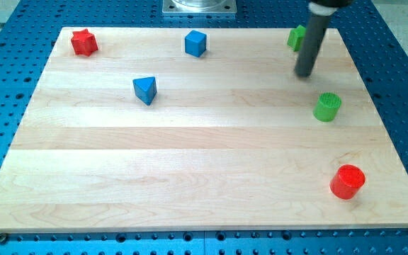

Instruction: Slide the green star to the right of the blue cube

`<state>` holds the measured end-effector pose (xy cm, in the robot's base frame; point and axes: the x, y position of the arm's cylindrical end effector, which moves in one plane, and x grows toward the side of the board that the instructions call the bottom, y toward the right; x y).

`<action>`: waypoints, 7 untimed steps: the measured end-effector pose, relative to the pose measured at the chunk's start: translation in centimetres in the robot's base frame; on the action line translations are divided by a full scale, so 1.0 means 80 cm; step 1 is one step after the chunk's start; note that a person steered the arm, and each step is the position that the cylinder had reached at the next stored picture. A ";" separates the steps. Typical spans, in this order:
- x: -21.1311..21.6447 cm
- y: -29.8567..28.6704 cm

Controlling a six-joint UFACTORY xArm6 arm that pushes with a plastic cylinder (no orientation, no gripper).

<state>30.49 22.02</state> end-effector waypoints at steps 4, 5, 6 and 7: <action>-0.090 -0.084; -0.091 -0.131; -0.126 -0.124; -0.126 -0.165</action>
